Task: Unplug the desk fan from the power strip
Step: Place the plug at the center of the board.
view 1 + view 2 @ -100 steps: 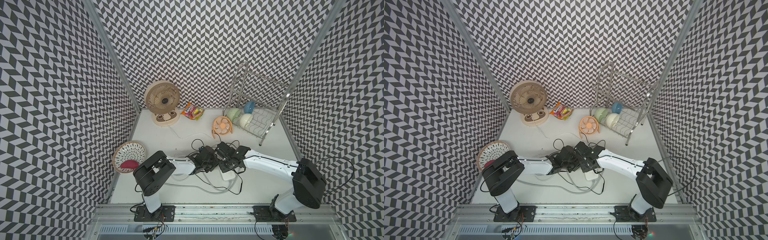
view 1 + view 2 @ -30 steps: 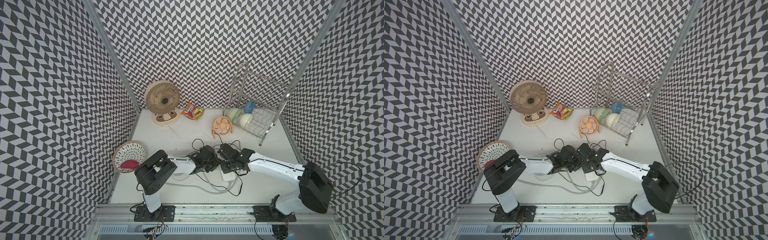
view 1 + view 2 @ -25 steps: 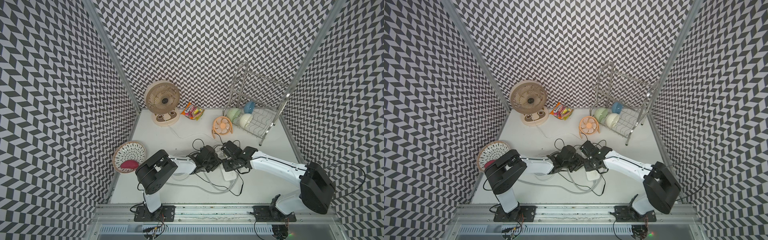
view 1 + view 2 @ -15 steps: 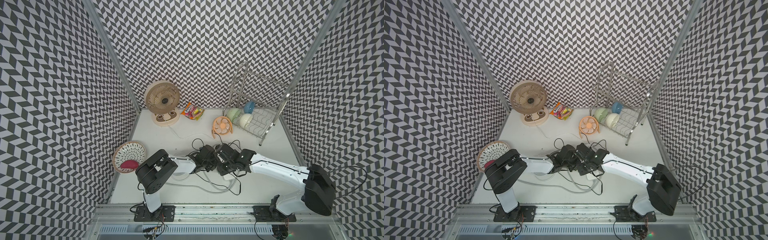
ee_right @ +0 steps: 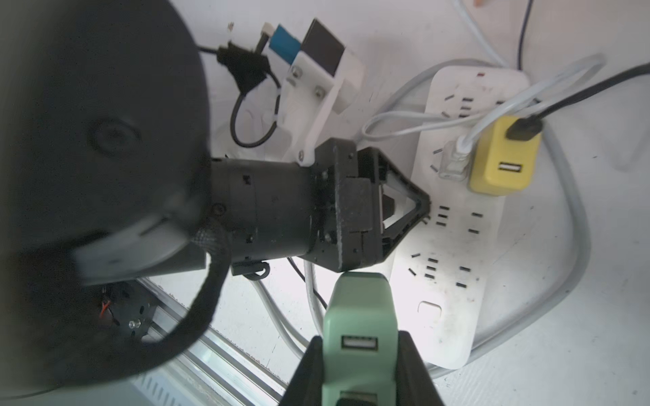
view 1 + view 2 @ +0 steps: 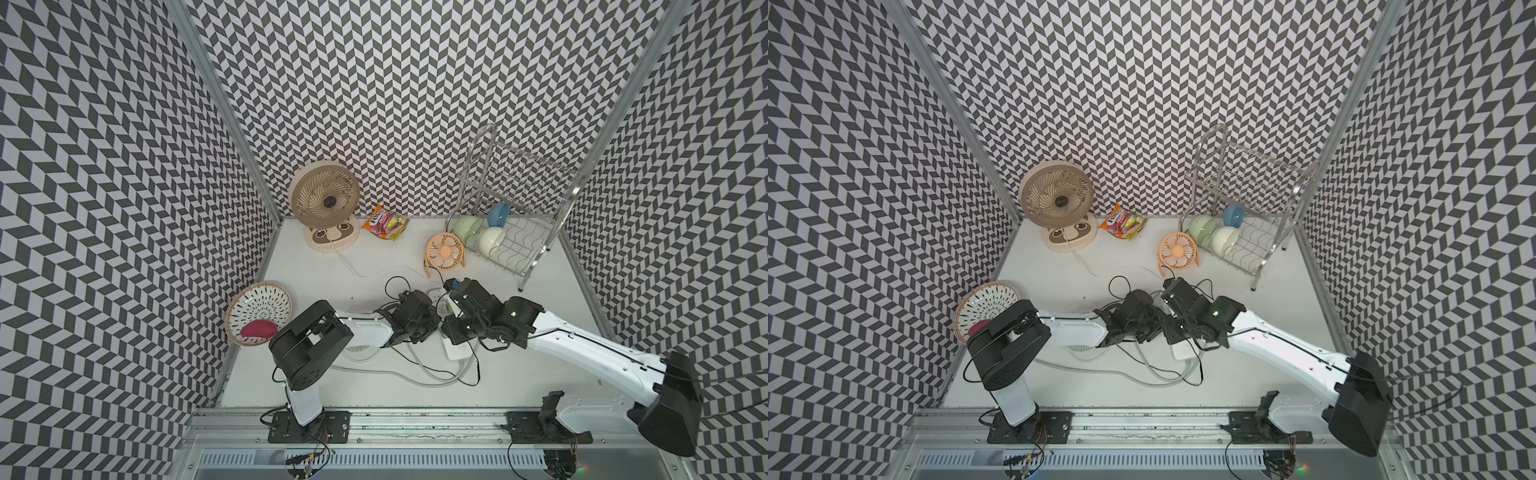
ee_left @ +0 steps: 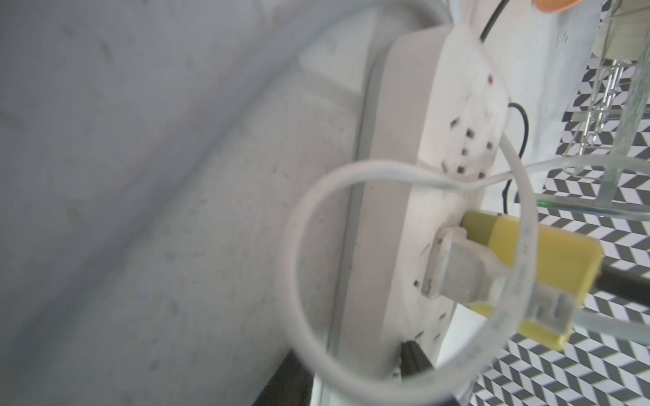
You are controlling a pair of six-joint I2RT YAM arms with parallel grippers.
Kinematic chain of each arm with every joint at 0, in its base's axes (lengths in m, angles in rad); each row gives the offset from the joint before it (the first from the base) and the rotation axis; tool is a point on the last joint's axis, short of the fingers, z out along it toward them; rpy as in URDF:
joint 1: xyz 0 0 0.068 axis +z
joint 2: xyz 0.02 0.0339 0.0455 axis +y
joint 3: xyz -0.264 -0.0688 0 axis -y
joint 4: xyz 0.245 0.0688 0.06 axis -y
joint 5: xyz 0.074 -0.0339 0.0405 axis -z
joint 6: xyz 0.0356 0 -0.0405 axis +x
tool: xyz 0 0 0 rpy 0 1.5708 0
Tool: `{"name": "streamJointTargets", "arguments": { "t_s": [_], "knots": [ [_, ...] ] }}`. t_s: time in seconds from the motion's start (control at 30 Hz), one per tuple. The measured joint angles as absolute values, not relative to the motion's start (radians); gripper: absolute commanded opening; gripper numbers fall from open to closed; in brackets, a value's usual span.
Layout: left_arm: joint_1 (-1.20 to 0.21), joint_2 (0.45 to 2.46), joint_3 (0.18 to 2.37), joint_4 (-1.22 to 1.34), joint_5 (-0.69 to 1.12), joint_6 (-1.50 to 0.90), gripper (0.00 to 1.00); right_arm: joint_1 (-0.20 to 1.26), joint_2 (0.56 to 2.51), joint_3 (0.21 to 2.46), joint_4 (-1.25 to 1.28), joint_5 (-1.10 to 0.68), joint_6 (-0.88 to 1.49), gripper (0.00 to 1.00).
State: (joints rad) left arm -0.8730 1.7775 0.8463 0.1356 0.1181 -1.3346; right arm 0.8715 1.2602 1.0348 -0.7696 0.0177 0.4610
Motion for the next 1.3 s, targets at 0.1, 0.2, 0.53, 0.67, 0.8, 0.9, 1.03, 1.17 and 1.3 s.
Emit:
{"name": "streamJointTargets", "arguments": {
  "t_s": [0.1,0.2,0.53,0.67,0.8,0.9,1.03,1.17,1.3],
  "knots": [
    [-0.884,1.745,0.857,0.081,0.081,-1.288,0.53,0.857,1.196,1.04,-0.769,0.044,0.46,0.26],
    [-0.89,1.681,0.871,0.061,0.05,-1.232,0.57,0.844,1.105,1.041,-0.777,0.08,0.459,0.27],
    [-0.888,1.386,0.903,0.084,-0.026,-1.033,0.72,0.828,1.04,1.043,-0.775,-0.019,0.445,0.25],
    [-0.853,1.237,0.9,0.049,-0.064,-0.957,0.72,0.845,1.041,1.042,-0.696,-0.21,0.429,0.25],
    [-0.73,1.082,0.9,-0.015,-0.094,-0.894,0.71,0.912,1.069,1.047,-0.577,-0.367,0.427,0.26],
    [-0.602,1.006,0.9,-0.08,-0.098,-0.857,0.71,0.975,1.137,1.08,-0.464,-0.46,0.43,0.26],
    [-0.42,0.943,0.902,-0.179,-0.089,-0.828,0.7,1.047,1.242,1.164,-0.328,-0.529,0.433,0.26],
    [-0.265,0.886,0.908,-0.276,-0.08,-0.817,0.71,1.076,1.301,1.234,-0.205,-0.537,0.443,0.26],
    [-0.158,0.838,0.938,-0.353,-0.071,-0.808,0.71,1.075,1.312,1.264,-0.123,-0.465,0.46,0.26]
  ]
}}
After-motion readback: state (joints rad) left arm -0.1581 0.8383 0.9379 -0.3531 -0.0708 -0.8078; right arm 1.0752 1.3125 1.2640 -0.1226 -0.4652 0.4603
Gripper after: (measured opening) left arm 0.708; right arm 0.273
